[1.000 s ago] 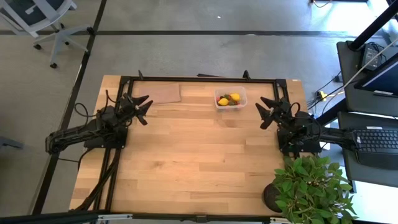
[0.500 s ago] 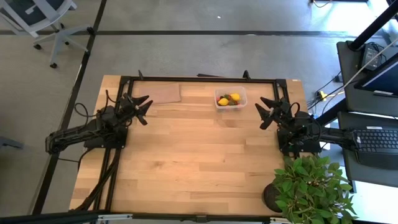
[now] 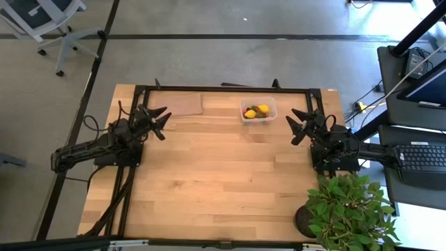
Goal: Pick and placing Produce into tupperware
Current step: Return to Home Position
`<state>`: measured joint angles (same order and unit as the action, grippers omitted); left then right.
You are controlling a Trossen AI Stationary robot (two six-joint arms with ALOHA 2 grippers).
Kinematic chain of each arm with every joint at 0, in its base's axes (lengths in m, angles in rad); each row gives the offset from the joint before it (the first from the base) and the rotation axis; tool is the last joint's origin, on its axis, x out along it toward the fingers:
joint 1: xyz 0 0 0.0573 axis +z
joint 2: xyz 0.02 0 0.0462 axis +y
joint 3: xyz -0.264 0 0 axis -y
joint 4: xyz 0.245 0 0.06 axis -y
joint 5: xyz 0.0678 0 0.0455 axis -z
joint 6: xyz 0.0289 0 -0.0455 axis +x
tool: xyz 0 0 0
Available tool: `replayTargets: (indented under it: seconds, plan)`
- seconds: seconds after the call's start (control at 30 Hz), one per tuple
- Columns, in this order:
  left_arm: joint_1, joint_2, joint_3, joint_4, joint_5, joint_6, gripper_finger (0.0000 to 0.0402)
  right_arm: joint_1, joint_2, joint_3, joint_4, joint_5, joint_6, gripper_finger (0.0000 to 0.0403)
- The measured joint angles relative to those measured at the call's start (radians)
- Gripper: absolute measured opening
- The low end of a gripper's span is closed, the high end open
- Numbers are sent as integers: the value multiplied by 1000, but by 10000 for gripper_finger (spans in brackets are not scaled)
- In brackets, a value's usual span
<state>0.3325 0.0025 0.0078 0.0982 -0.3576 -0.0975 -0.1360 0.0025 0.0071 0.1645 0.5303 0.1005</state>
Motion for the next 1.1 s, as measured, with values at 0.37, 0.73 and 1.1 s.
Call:
replayTargets:
  seconds: [0.37,0.73,1.1]
  plan:
    - [0,0,0,0,0,0,147,0,0,0,0,0,0,234]
    - [0,0,0,0,0,0,159,0,0,0,0,0,0,234]
    - [0,0,0,0,0,0,147,0,0,0,0,0,0,234]
